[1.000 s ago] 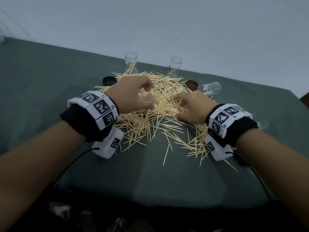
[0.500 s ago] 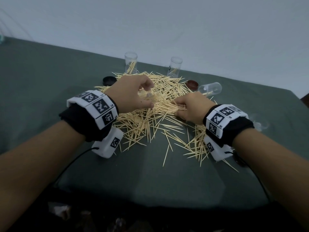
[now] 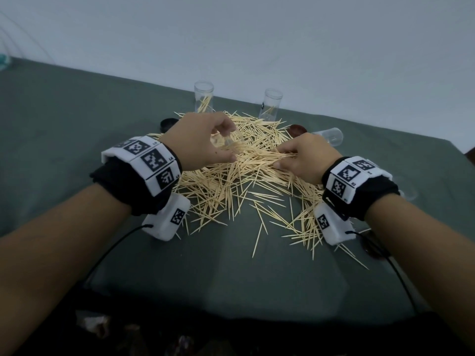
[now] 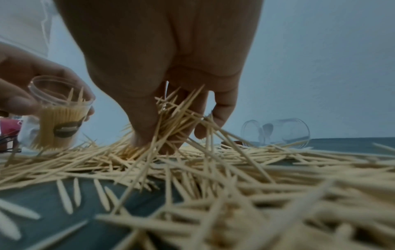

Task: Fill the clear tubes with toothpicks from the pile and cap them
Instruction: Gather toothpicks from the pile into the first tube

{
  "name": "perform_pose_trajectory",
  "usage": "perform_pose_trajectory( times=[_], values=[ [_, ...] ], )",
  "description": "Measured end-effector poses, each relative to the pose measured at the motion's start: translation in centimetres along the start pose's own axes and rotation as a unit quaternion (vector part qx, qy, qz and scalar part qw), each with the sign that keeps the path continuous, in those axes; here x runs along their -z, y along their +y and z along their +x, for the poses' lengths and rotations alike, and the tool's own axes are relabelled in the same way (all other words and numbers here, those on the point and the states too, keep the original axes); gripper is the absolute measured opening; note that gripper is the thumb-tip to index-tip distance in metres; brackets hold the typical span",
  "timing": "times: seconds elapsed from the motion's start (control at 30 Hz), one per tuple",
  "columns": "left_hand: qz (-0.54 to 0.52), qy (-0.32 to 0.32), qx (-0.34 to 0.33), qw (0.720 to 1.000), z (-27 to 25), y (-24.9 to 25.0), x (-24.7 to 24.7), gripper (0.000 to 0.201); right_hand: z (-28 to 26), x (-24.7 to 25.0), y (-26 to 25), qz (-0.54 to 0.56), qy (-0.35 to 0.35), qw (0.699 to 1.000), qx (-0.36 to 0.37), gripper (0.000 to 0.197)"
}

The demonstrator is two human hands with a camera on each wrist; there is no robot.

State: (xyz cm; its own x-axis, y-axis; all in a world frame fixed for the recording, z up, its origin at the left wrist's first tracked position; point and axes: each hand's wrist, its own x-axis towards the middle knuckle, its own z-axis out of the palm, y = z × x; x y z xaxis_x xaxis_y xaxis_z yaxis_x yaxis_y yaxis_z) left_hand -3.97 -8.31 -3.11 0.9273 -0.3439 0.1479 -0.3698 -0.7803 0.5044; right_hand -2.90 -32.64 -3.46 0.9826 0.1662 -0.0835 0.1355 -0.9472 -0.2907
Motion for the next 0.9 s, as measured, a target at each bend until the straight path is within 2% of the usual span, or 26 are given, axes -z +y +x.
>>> perform_pose_trajectory(
  times=[0.23, 0.43, 0.6, 0.9],
  values=[
    [0.000, 0.011, 0.003, 1.000, 0.1, -0.2, 0.3, 0.058, 0.2, 0.5, 0.0, 0.020, 0.020, 1.000, 0.010, 0.035],
    [0.010, 0.029, 0.011, 0.999, 0.3, -0.6, 0.6, 0.060, -0.5, 1.8, -1.0, 0.026, 0.054, 0.998, 0.028, 0.021],
    [0.016, 0.029, 0.023, 0.999, 0.5, -0.9, 0.6, 0.060, -0.1, 2.5, -1.1, 0.043, 0.058, 0.997, 0.026, 0.031],
    [0.038, 0.025, 0.027, 0.999, 0.3, -0.8, 0.4, 0.057, -0.4, 3.2, -2.3, 0.069, 0.060, 0.994, 0.063, 0.029]
  ],
)
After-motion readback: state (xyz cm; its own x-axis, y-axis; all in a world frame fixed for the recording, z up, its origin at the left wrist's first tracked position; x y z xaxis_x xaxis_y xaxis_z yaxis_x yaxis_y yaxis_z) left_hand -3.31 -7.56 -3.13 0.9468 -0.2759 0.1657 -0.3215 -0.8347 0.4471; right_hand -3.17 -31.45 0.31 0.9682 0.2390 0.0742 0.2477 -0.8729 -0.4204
